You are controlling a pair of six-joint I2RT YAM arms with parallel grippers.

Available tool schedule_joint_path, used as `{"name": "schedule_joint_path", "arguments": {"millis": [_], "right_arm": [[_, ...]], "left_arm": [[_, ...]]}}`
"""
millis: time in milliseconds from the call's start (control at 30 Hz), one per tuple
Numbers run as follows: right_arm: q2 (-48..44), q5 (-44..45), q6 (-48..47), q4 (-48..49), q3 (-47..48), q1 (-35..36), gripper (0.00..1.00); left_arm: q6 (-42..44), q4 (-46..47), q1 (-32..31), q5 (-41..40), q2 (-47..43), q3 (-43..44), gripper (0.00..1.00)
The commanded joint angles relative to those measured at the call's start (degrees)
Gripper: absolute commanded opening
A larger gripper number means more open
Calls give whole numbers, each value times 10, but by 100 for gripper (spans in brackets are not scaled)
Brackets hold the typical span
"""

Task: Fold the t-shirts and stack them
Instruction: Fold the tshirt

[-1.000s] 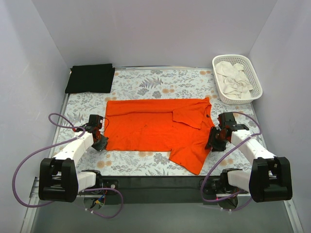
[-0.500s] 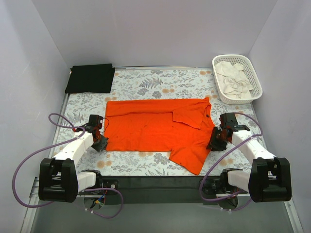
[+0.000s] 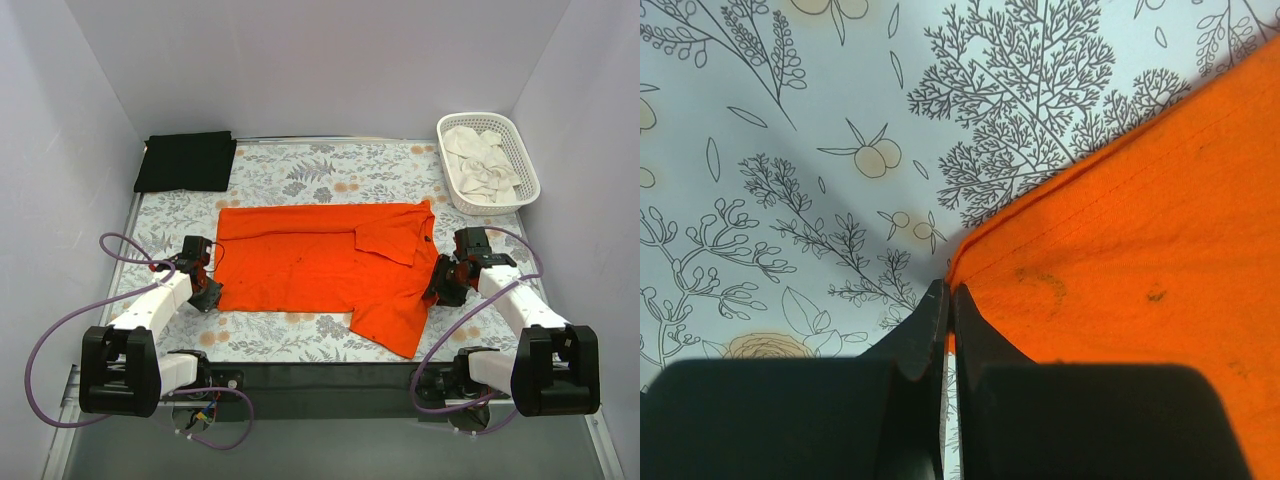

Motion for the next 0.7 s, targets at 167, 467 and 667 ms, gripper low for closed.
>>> {"name": "schedule_joint_path", "arguments": {"millis": [167,467,667], "right_arm": [[-17,12,-8,-23,34,-7,42],[-4,17,-1,-30,52,-8,41],[21,26,13,-5,37,-7,37]], "left_arm": [[-1,-10,-2,-11,-6,23,0],[1,-11,-2,-16,-7,29,0],[1,-9,-2,-16,-7,25,0]]}}
